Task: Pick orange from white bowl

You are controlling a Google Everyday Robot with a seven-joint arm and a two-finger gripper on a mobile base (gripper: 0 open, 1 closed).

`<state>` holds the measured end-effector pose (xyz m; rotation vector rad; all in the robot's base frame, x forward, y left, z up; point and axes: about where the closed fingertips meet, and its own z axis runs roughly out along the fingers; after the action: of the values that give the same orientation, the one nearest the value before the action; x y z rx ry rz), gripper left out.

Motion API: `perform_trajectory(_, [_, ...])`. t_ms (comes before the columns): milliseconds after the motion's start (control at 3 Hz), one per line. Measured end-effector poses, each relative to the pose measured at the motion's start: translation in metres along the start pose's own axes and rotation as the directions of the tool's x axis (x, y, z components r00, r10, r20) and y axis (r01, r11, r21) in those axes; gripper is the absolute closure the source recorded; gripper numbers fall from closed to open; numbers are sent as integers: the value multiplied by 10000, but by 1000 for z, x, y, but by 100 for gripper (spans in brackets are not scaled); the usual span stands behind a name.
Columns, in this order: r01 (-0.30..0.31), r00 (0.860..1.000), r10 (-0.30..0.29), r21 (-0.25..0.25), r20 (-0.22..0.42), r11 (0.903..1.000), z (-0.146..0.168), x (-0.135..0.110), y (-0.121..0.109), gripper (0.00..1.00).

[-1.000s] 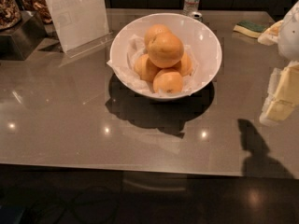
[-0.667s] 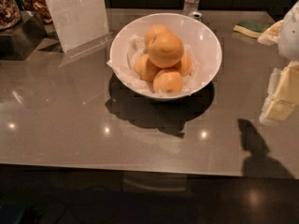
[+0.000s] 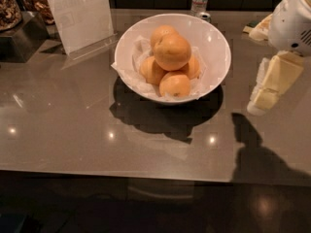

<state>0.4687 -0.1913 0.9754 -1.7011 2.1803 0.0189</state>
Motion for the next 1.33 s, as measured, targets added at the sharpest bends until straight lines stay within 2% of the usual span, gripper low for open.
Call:
perform_trajectory(333, [-134,9979,167,-517,630,9986,24,-24,-14,0])
perform_trajectory(1000, [-157,9965,197,-494,811,9987,30,-30,-16,0])
perform_trajectory(1333, [-73,9927,155,-687,1193,9976,44,-53,-24,0])
